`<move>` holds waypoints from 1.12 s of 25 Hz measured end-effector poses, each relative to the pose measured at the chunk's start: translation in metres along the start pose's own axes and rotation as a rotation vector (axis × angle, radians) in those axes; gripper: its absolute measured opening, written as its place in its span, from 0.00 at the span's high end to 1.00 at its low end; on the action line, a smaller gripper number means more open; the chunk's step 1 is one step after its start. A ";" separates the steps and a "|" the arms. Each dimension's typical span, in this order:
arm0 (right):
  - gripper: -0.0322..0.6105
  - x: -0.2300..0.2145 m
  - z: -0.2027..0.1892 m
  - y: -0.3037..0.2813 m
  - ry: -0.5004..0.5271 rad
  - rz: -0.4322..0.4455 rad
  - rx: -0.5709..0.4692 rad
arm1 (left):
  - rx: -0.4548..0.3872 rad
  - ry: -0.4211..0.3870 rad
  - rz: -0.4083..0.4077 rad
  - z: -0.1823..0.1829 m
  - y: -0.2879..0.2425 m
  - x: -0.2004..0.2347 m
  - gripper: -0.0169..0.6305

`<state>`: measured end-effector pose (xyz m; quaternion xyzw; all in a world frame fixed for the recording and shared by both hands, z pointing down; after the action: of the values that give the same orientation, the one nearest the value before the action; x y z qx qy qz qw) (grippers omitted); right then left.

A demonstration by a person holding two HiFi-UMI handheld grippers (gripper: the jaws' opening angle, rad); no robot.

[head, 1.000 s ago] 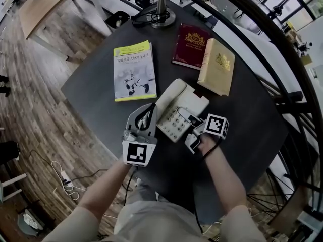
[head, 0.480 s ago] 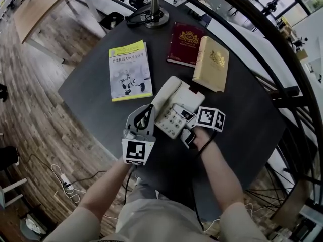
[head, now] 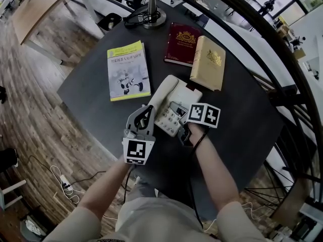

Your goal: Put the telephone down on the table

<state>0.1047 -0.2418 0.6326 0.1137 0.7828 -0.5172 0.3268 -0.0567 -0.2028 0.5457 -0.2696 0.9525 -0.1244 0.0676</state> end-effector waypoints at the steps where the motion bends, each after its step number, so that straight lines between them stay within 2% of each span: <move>1: 0.43 -0.001 0.000 0.000 0.001 -0.012 0.000 | 0.004 0.007 0.001 -0.001 0.000 0.000 0.97; 4: 0.42 -0.003 -0.002 0.000 -0.006 -0.022 0.004 | 0.013 0.022 0.001 -0.002 0.002 0.000 0.97; 9: 0.41 -0.005 -0.003 0.000 -0.013 -0.031 0.010 | -0.004 -0.047 -0.047 0.002 0.006 -0.010 0.97; 12: 0.40 -0.007 -0.004 0.002 -0.016 -0.042 0.003 | 0.005 -0.043 -0.049 0.002 0.008 -0.011 0.97; 24: 0.37 -0.023 -0.017 0.005 -0.106 -0.091 0.005 | 0.022 -0.113 -0.103 0.000 0.027 -0.027 0.97; 28: 0.36 -0.027 -0.022 0.009 -0.132 -0.112 0.008 | 0.043 -0.107 -0.103 -0.001 0.034 -0.029 0.97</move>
<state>0.1212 -0.2140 0.6488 0.0366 0.7625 -0.5444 0.3478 -0.0497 -0.1594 0.5391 -0.3232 0.9294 -0.1336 0.1177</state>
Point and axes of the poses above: the fingertips, and each gripper's own axes: y backward along the fingers, x to its left, z out of its top, the point moved 5 cm from there along y, backward along the fingers, and after that the axes turned 4 degrees about -y, right-handed, at the moved point
